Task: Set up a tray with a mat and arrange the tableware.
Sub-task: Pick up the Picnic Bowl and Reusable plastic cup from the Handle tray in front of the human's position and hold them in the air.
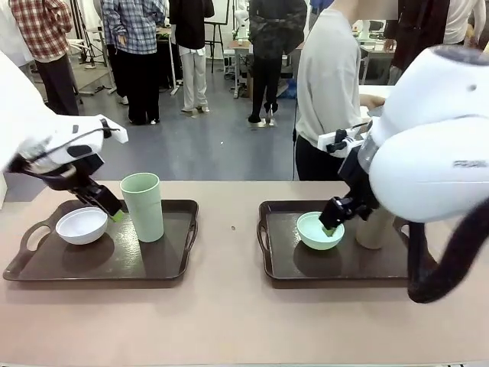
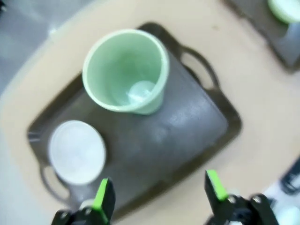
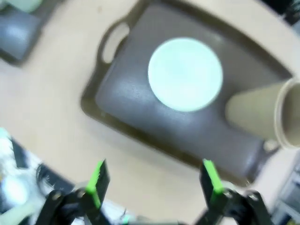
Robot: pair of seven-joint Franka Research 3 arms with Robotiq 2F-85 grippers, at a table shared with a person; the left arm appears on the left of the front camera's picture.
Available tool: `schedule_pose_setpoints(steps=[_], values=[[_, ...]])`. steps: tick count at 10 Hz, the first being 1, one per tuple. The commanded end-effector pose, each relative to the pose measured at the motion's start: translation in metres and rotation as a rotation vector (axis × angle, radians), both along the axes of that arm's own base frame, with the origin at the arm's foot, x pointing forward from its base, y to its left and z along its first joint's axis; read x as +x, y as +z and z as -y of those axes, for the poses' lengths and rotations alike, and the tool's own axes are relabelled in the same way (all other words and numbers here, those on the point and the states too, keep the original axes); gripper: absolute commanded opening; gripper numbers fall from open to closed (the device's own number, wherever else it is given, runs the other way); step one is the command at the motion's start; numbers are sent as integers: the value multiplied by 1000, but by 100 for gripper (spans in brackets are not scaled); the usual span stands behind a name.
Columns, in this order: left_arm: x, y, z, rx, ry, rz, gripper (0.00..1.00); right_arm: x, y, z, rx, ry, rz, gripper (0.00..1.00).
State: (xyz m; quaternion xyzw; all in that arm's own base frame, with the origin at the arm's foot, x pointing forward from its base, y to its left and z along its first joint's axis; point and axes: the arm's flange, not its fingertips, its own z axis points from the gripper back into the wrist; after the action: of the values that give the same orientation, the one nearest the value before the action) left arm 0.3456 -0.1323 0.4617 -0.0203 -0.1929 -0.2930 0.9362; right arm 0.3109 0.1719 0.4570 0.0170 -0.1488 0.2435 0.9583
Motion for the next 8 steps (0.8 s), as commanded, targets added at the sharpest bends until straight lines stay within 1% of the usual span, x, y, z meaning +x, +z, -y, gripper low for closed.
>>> schedule_pose_setpoints(steps=[1, 2, 3, 4, 5, 6, 7, 8], values=[[-101, -17, -27, -74, -34, -76, 100, -102, -48, 45, -26, -82, -83, 100], [-123, -19, -26, -87, -15, -85, 100, -123, -67, 53, -34, -109, -151, 100], [-139, -16, -28, -80, 6, -90, 100, -137, -85, 57, -23, -130, -219, 100], [-153, -21, -25, -48, 77, -115, 100, -147, -93, 62, -24, -154, -223, 100], [-151, -22, -13, -26, 272, -118, 100, -51, 13, 10, -59, -89, -176, 100], [-78, 58, -3, -60, -10, -111, 100, -51, 13, 10, -59, -89, -176, 100], [-78, 58, -3, -60, -10, -111, 100, -51, 13, 10, -59, -89, -176, 100], [-93, 64, 0, -41, 87, -112, 100, -60, 15, 11, -59, -107, -211, 100]])
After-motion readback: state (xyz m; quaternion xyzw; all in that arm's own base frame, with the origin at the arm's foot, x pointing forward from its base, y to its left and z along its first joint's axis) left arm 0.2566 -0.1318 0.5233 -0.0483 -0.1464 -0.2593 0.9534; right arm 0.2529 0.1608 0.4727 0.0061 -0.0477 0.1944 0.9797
